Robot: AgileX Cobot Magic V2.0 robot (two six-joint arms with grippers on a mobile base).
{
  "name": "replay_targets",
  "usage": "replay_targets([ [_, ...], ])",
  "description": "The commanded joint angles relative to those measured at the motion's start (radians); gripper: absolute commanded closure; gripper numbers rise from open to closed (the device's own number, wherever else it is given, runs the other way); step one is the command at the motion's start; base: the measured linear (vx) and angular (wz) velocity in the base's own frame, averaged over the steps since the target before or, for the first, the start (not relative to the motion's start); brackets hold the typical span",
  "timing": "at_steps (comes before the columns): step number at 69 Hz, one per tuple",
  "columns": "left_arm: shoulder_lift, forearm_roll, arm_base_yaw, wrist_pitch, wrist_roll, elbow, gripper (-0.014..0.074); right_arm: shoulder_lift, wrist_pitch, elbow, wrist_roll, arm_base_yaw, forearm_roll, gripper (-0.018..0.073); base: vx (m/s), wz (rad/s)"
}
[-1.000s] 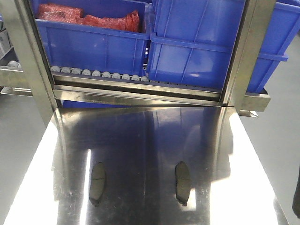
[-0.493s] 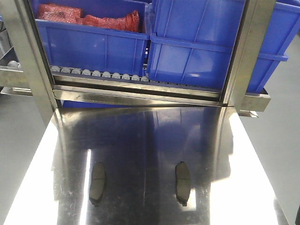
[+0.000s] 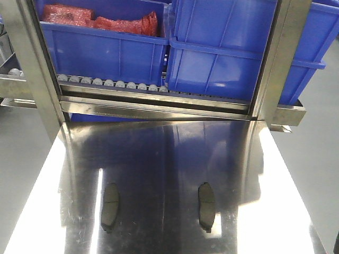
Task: Move and align brake pads A on conveyor
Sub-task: 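Lift the grasped brake pad with the right gripper and withdraw, then turn the base away from the shelf holding both brake pads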
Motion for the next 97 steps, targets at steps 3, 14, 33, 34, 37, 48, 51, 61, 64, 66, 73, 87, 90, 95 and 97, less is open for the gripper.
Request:
replay_targets([
  [3, 0.007, 0.005, 0.000, -0.094, -0.001, -0.030, 0.0603, 0.008, -0.098, -0.028, -0.005, -0.002, -0.010, 0.0566, 0.00, 0.00],
  [14, 0.007, 0.005, 0.000, -0.094, -0.001, -0.030, 0.0603, 0.008, -0.098, -0.028, -0.005, -0.002, -0.010, 0.0566, 0.00, 0.00],
  [33, 0.007, 0.005, 0.000, -0.094, -0.001, -0.030, 0.0603, 0.008, -0.098, -0.028, -0.005, -0.002, -0.010, 0.0566, 0.00, 0.00],
  [34, 0.007, 0.005, 0.000, -0.094, -0.001, -0.030, 0.0603, 0.008, -0.098, -0.028, -0.005, -0.002, -0.010, 0.0566, 0.00, 0.00],
  [37, 0.007, 0.005, 0.000, -0.094, -0.001, -0.030, 0.0603, 0.008, -0.098, -0.028, -0.005, -0.002, -0.010, 0.0566, 0.00, 0.00],
  [48, 0.007, 0.005, 0.000, -0.094, -0.001, -0.030, 0.0603, 0.008, -0.098, -0.028, -0.005, -0.002, -0.010, 0.0566, 0.00, 0.00],
  [51, 0.007, 0.005, 0.000, -0.094, -0.001, -0.030, 0.0603, 0.008, -0.098, -0.028, -0.005, -0.002, -0.010, 0.0566, 0.00, 0.00],
  [61, 0.007, 0.005, 0.000, -0.094, -0.001, -0.030, 0.0603, 0.008, -0.098, -0.028, -0.005, -0.002, -0.010, 0.0566, 0.00, 0.01],
  [64, 0.007, 0.005, 0.000, -0.094, -0.001, -0.030, 0.0603, 0.008, -0.098, -0.028, -0.005, -0.002, -0.010, 0.0566, -0.01, 0.03],
  [66, 0.007, 0.005, 0.000, -0.094, -0.001, -0.030, 0.0603, 0.008, -0.098, -0.028, -0.005, -0.002, -0.010, 0.0566, -0.01, 0.03],
  [73, 0.007, 0.005, 0.000, -0.094, -0.001, -0.030, 0.0603, 0.008, -0.098, -0.028, -0.005, -0.002, -0.010, 0.0566, -0.01, 0.03],
  [87, 0.007, 0.005, 0.000, -0.094, -0.001, -0.030, 0.0603, 0.008, -0.098, -0.028, -0.005, -0.002, -0.010, 0.0566, -0.02, 0.07],
  [90, 0.007, 0.005, 0.000, -0.094, -0.001, -0.030, 0.0603, 0.008, -0.098, -0.028, -0.005, -0.002, -0.010, 0.0566, -0.03, 0.14],
  [95, 0.007, 0.005, 0.000, -0.094, -0.001, -0.030, 0.0603, 0.008, -0.098, -0.028, -0.005, -0.002, -0.010, 0.0566, -0.04, 0.16],
  [97, 0.007, 0.005, 0.000, -0.094, -0.001, -0.030, 0.0603, 0.008, -0.098, -0.028, -0.005, -0.002, -0.010, 0.0566, -0.05, 0.20],
])
